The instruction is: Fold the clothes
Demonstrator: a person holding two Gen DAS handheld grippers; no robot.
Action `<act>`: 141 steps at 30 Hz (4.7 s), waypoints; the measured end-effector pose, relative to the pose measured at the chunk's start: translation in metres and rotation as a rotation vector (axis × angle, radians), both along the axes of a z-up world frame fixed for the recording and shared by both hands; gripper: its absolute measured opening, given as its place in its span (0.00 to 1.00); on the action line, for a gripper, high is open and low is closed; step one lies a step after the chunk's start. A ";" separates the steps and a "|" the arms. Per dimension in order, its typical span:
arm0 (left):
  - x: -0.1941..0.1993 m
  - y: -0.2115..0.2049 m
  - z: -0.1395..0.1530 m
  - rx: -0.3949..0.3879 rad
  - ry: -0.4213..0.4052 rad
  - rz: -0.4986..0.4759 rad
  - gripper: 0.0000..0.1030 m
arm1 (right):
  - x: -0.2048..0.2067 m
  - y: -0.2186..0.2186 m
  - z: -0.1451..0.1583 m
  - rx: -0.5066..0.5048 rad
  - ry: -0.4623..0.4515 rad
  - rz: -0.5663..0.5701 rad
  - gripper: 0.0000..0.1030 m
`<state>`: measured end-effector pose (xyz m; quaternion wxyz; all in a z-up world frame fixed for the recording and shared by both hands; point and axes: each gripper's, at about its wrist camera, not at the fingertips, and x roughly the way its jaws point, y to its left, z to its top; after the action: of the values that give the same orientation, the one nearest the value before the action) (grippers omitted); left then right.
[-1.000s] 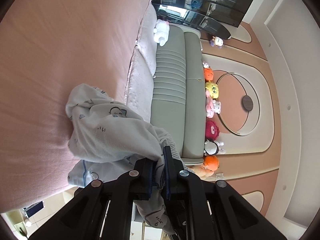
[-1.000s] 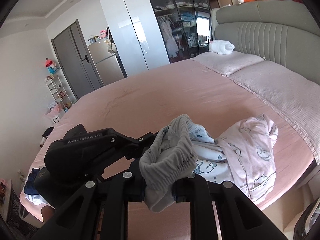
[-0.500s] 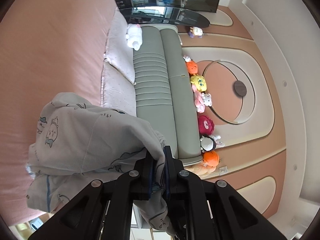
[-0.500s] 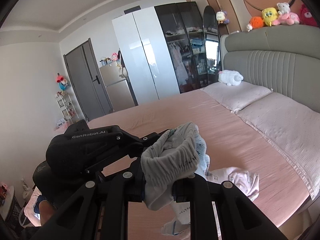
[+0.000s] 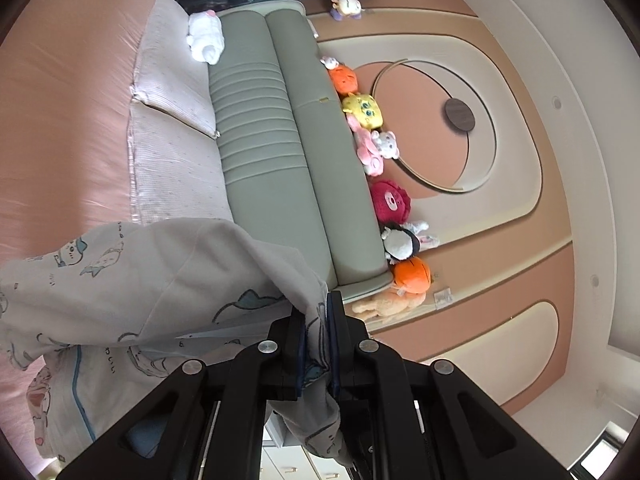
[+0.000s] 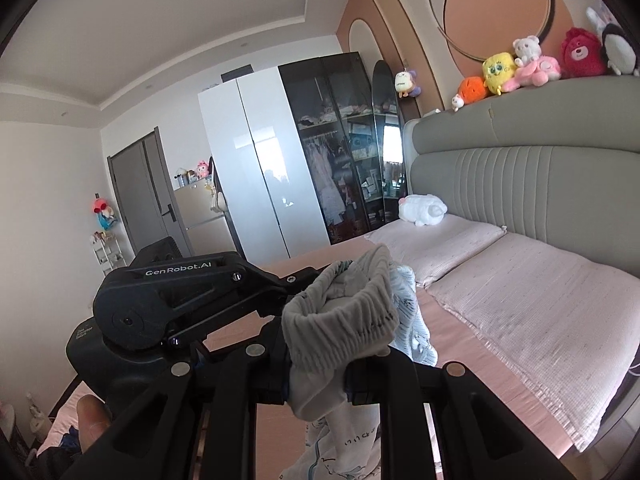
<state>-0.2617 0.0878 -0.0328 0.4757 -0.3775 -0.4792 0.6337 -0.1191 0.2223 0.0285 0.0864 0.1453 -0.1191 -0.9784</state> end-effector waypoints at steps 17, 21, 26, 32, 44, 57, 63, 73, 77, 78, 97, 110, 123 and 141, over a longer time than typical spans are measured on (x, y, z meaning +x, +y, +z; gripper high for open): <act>0.000 -0.051 0.055 0.041 0.079 0.080 0.06 | -0.010 -0.033 0.047 0.053 0.082 0.073 0.16; 0.009 -0.079 0.063 0.038 0.098 0.105 0.06 | -0.006 -0.058 0.056 0.079 0.098 0.108 0.16; 0.022 -0.117 0.066 0.021 0.106 0.143 0.06 | -0.002 -0.092 0.061 0.088 0.096 0.154 0.16; 0.039 -0.173 0.058 0.009 0.088 0.214 0.06 | 0.003 -0.139 0.056 0.088 0.079 0.231 0.16; 0.066 -0.274 0.017 -0.039 0.032 0.353 0.06 | 0.003 -0.234 0.025 0.090 0.004 0.392 0.16; 0.076 -0.318 -0.072 -0.005 -0.128 0.390 0.06 | -0.012 -0.276 -0.035 0.133 -0.143 0.435 0.16; 0.079 -0.331 -0.108 0.013 -0.191 0.397 0.06 | -0.016 -0.288 -0.062 0.177 -0.198 0.443 0.16; 0.089 -0.340 -0.140 -0.173 -0.198 0.391 0.06 | -0.022 -0.288 -0.097 0.355 -0.252 0.433 0.16; 0.094 -0.354 -0.169 -0.057 -0.302 0.422 0.08 | -0.025 -0.284 -0.105 0.461 -0.268 0.442 0.16; 0.095 -0.358 -0.175 -0.036 -0.323 0.431 0.08 | -0.025 -0.282 -0.106 0.475 -0.273 0.445 0.16; 0.120 -0.346 -0.157 -0.579 -0.217 0.423 0.85 | -0.049 -0.281 -0.158 0.214 -0.521 0.508 0.17; 0.140 -0.346 -0.161 -1.006 -0.129 0.354 0.85 | -0.070 -0.351 -0.213 -0.038 -0.797 0.659 0.71; 0.158 -0.346 -0.187 -1.063 -0.084 0.363 0.85 | -0.071 -0.318 -0.195 0.069 -0.773 0.590 0.72; 0.158 -0.356 -0.235 -0.949 -0.035 0.320 0.85 | -0.082 -0.260 -0.221 0.570 -0.499 0.532 0.72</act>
<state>-0.1038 -0.2683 -0.2675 0.1400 -0.4847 -0.1979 0.8404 -0.2016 -0.0377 -0.1921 0.2600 0.4199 0.1788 -0.8510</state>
